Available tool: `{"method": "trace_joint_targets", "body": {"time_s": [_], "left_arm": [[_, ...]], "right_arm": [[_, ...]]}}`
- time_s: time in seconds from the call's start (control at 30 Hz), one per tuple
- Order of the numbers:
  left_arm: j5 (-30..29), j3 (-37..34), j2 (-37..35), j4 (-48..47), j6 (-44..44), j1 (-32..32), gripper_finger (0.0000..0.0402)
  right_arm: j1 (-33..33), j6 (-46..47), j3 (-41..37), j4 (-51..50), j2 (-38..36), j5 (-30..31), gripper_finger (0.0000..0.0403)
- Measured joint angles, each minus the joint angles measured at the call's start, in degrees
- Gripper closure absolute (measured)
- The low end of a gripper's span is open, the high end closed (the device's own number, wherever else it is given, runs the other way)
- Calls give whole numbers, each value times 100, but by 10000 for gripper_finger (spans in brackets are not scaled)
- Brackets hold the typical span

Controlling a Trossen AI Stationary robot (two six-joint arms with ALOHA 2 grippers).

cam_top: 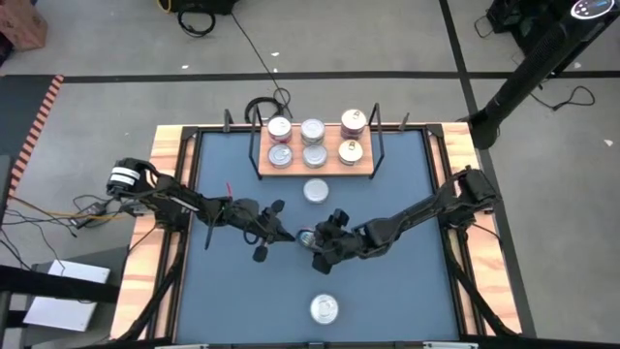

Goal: Stack canned seafood by type on shelf
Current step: Stack the blue tuna can on top of the blue tuna can on the shelf

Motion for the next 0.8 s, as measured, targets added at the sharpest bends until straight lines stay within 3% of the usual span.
{"method": "trace_joint_targets", "body": {"time_s": [0.33,0.8], "left_arm": [[-2,0,0,14,0,0,400],[-7,-2,0,29,-17,0,400]], "right_arm": [[-28,-199,373,-411,330,-97,69],[-177,-376,378,-710,238,-581,193]]}}
